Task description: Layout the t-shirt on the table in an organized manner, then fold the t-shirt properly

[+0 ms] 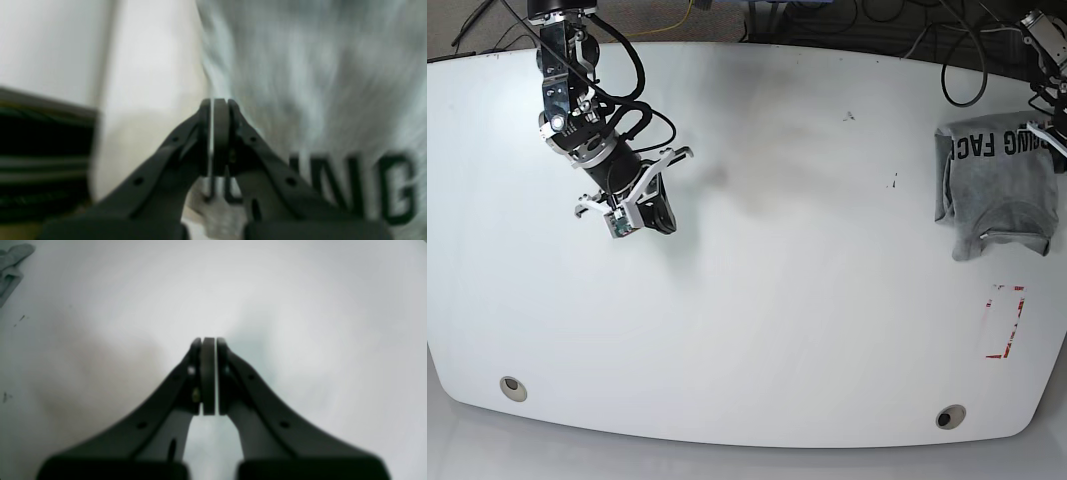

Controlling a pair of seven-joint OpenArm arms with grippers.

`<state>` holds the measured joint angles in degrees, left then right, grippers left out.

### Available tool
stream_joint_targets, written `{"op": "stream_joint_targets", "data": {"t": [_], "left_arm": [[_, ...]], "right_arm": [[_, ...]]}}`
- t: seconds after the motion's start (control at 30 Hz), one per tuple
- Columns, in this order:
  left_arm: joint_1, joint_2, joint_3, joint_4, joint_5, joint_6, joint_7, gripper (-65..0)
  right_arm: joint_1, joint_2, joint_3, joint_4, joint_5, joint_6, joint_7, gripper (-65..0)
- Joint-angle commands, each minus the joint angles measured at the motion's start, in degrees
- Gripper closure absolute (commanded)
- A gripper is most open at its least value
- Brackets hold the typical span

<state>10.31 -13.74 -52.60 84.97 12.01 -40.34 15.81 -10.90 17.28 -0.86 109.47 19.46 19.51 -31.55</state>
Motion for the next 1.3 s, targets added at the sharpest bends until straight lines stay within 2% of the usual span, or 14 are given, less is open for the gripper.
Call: {"op": "stream_joint_targets", "data": {"t": [0.0, 0.2, 0.37, 0.63, 0.77, 0.87, 1.0, 1.07, 1.27], "left_arm": [[-0.3, -0.9, -0.4, 4.4, -1.5, 0.3, -1.1, 0.0], [-0.3, 0.0, 0.4, 10.7, -6.9, 0.3, -1.0, 0.0], [-1.9, 0.6, 6.0, 13.2, -8.4, 0.3, -1.1, 0.0], [-5.8, 7.8, 10.2, 15.8, -8.1, 0.3, -1.3, 0.0], [-7.1, 10.1, 13.3, 15.8, -8.1, 0.3, -1.4, 0.0], [-7.6, 12.3, 15.5, 15.8, -7.7, 0.3, -1.7, 0.0], [-8.2, 14.7, 19.2, 15.8, -5.3, 0.3, -6.1, 0.0], [-7.3, 16.5, 22.0, 15.7, -3.4, 0.3, -10.1, 0.0], [-4.8, 20.7, 27.9, 15.7, -1.0, 0.3, -15.0, 0.0]], "right_arm": [[0.6, 0.5, 1.4, 1.3, 0.3, 0.1, 1.7, -0.3], [0.9, 0.5, 2.1, 1.3, 0.3, 0.1, 1.7, -0.3], [1.5, 0.5, 2.2, 1.3, 0.2, 0.1, 1.7, -0.3], [1.9, 1.2, 2.3, 1.3, -0.7, -0.1, 1.8, -0.3], [2.0, 1.8, 2.3, 1.3, -5.0, 0.1, 2.7, -0.3], [2.0, 2.1, 2.3, 1.3, -8.8, 0.1, 5.5, -0.3], [2.0, 2.2, 2.3, 1.3, -13.9, 0.1, 7.6, -0.3], [1.6, 2.1, 2.7, 1.3, -16.8, 0.1, 8.8, -0.3], [-0.3, 1.1, 6.8, 1.2, -17.7, 0.1, 10.4, -0.3]]}}
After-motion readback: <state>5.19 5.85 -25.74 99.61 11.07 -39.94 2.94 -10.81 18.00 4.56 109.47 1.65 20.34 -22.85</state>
